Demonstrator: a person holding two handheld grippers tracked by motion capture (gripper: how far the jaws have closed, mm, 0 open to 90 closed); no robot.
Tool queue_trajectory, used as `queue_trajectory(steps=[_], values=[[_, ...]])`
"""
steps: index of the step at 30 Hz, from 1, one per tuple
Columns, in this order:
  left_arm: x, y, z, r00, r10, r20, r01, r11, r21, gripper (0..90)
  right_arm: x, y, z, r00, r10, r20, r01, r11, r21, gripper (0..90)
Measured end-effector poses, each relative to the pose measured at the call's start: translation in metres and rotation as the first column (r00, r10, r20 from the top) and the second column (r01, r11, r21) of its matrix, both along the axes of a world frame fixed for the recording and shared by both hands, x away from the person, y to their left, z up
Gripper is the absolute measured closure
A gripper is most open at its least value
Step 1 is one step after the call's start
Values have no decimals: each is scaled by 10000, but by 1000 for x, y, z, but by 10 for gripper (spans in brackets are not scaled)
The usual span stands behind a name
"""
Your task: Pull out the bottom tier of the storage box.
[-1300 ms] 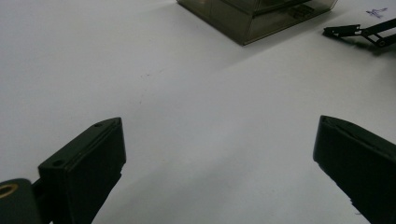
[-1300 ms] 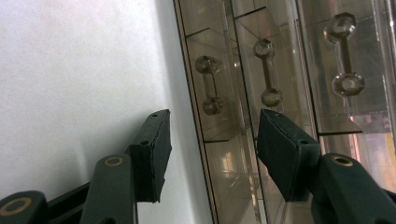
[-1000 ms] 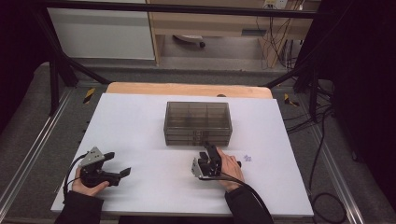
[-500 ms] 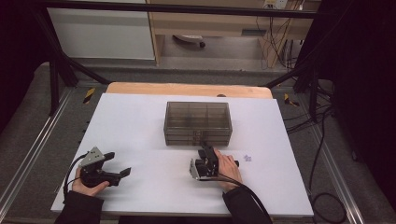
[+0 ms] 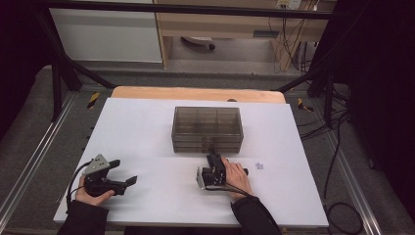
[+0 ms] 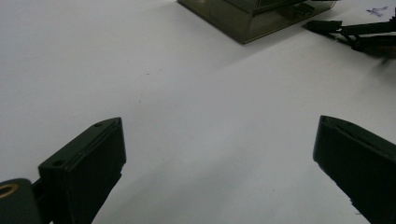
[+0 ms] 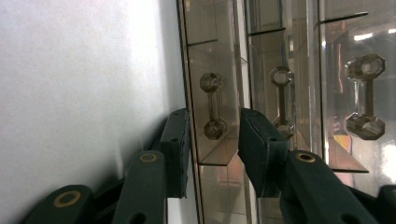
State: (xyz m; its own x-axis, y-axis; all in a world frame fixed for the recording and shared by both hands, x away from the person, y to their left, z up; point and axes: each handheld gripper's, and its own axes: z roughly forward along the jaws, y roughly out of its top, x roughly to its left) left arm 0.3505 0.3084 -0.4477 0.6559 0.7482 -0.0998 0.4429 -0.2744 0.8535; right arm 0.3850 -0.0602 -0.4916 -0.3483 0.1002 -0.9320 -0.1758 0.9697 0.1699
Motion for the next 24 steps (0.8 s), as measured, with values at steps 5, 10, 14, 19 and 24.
queue_trajectory(steps=[5, 10, 14, 19, 24], values=[[0, 0, 0, 10000, -4, 0, 4, 10000, 8, 17, 0, 0, -1, 9999, -136, 86, 136, 9999, -23, 664], [0, 0, 0, 10000, 2, 3, -2, 10000, 19, 17, 0, 0, -3, 9997, -238, 99, 238, 9997, 35, 691], [0, 0, 0, 10000, -8, 0, 8, 10000, 26, 18, 0, 1, -5, 9993, -355, 108, 355, 9994, 48, 715], [0, 0, 0, 10000, -15, 6, 15, 10000, 34, 18, 1, 1, -6, 9989, -419, 218, 419, 9991, 1, 730], [0, 0, 0, 10000, -15, 3, 15, 10000, 32, 18, 1, 2, -6, 9985, -459, 288, 465, 9987, -188, 747]])
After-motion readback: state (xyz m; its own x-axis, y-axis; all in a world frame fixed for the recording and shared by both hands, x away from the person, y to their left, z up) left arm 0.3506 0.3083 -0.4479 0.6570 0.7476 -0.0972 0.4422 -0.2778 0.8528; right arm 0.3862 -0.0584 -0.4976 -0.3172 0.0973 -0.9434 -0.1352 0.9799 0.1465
